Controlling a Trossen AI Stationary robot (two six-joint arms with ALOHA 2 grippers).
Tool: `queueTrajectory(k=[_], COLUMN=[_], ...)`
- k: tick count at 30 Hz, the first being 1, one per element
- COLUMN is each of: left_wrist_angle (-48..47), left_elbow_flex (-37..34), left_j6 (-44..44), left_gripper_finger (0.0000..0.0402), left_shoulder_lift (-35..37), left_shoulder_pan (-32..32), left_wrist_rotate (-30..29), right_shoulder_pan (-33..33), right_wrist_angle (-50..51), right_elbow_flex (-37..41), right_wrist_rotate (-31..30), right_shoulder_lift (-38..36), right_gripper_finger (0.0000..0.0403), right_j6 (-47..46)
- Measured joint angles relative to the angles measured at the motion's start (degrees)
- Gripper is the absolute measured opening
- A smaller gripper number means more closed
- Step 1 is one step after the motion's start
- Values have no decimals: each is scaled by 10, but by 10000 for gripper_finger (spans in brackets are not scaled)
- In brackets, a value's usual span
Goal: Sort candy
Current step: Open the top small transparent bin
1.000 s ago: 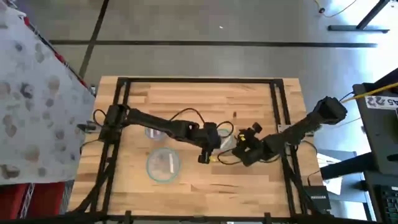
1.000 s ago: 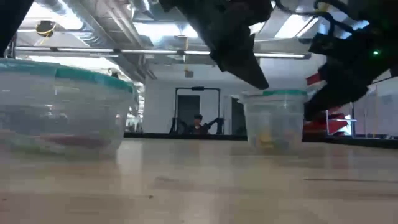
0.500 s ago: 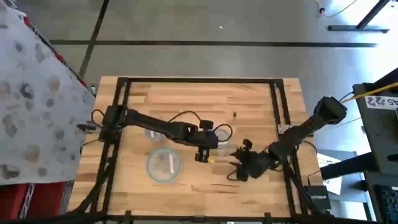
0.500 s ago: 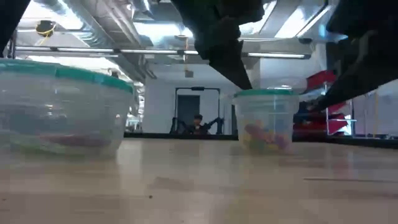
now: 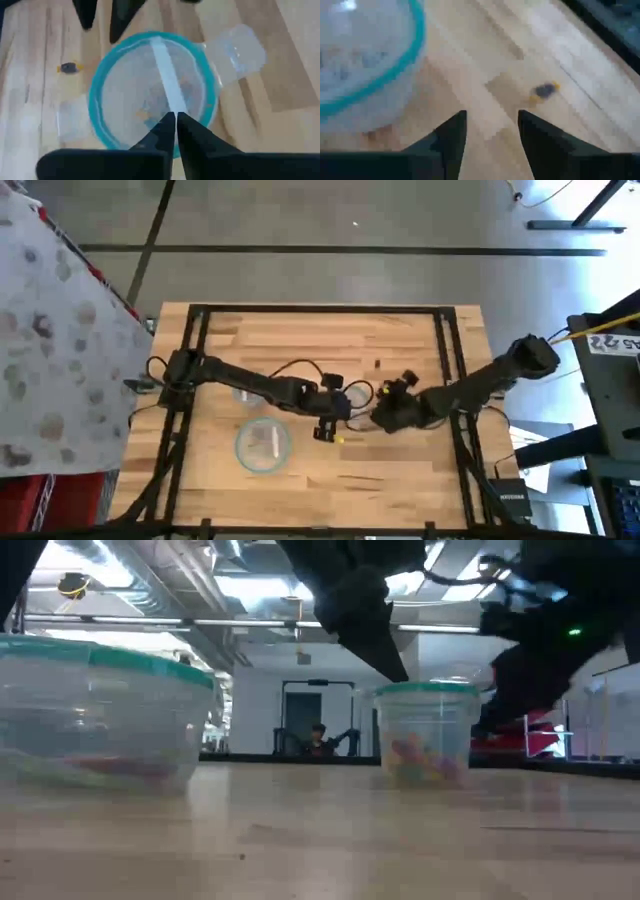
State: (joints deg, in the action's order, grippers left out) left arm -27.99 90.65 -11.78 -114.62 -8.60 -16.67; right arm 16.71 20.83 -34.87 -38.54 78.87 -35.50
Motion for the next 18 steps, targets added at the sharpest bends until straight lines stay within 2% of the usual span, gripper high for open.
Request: queueTrajectory(k=[5,9,13,16,18], left_wrist_angle=[-3,-9,-14,-14,-13], left_elbow_flex=[0,-2,-2,-2,-2], left_j6=[8,9,11,6,-3], left_gripper_finger=[3,3,3,3,3], left_shoulder_lift=[0,0,0,0,0], left_shoulder_pan=[1,1,-1,-7,-12], left_wrist_rotate=[10,21,21,15,7], right_shoulder_pan=[-13,6,52,88,108], right_wrist_angle=[-79,-107,-153,-176,-166], right_elbow_flex=[0,0,0,0,0], right_wrist_rotate=[104,187,255,275,258], right_shoulder_lift=[0,0,0,0,1], right_gripper_finger=[165,165,165,165,165], right_j6=[111,121,131,138,145])
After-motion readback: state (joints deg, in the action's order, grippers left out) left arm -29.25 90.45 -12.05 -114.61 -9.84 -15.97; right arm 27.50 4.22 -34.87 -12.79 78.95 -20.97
